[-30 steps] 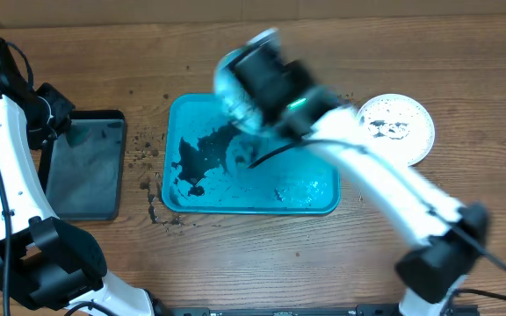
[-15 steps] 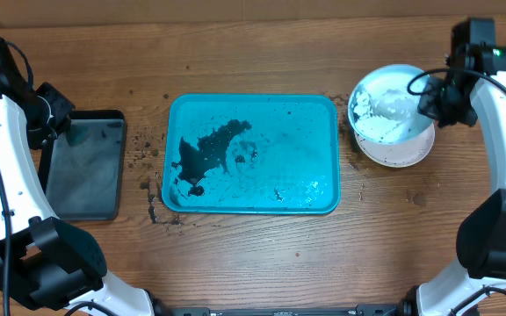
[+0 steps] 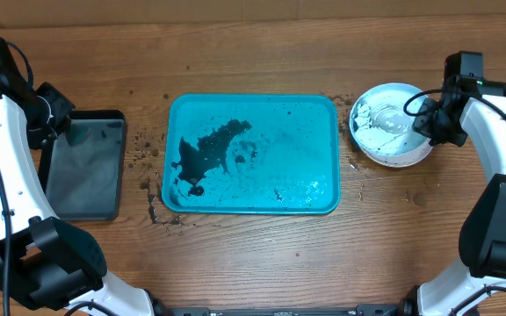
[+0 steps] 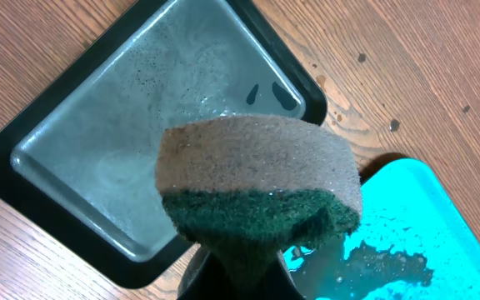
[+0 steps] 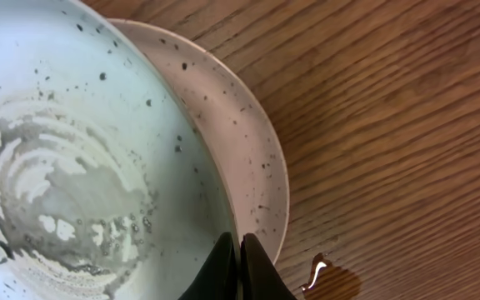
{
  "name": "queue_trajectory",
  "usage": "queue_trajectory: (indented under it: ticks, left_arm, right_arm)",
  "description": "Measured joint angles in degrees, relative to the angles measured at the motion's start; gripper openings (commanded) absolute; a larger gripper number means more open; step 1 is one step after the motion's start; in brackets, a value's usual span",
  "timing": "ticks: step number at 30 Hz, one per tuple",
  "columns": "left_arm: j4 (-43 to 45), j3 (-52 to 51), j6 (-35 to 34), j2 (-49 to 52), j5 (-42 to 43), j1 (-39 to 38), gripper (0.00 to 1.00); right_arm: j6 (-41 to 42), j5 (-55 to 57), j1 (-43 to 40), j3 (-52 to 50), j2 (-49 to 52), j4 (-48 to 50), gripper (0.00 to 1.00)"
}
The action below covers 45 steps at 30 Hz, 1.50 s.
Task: Clean dirty plates on tray and stack at the side
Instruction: 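Lower the plate onto the stacked plates and open the right gripper, then drop the sponge into the black tray with the left gripper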
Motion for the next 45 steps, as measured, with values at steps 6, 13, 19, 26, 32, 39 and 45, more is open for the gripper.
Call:
queue_trajectory:
  ticks: [6, 13, 19, 26, 32, 39, 45]
  left_arm:
    - [0.0, 0.0, 0.0, 0.0, 0.0, 0.0, 0.04]
    - [0.0, 0.0, 0.0, 0.0, 0.0, 0.0, 0.04]
    - [0.0, 0.0, 0.0, 0.0, 0.0, 0.0, 0.04]
    - [0.7, 0.0, 0.0, 0.0, 0.0, 0.0, 0.04]
    - [6.3, -3.7, 0.0, 0.0, 0.0, 0.0, 0.04]
    - [18.8, -17.1, 0.0, 0.4, -1.6, 0.2, 0.04]
    - [25.0, -24.7, -1.6, 0.6, -5.2, 2.8, 0.07]
  right_arm:
    - [0.4, 0.3, -0.1, 0.0, 0.0, 0.2, 0.04]
    - [0.3, 0.9, -3.9, 0.0, 0.0, 0.3, 0.04]
    - [0.4, -2.3, -5.6, 0.0, 0.0, 0.2, 0.22]
    - [-0.5, -11.9, -2.8, 0.0, 0.0, 0.1, 0.45]
    - [-1.1, -19.2, 5.3, 0.0, 0.0, 1.5, 0.54]
    - [-1.2, -22.9, 16.6, 0.0, 0.0, 6.6, 0.59]
    - [-0.9, -23.5, 21.9, 0.0, 0.0, 8.8, 0.7]
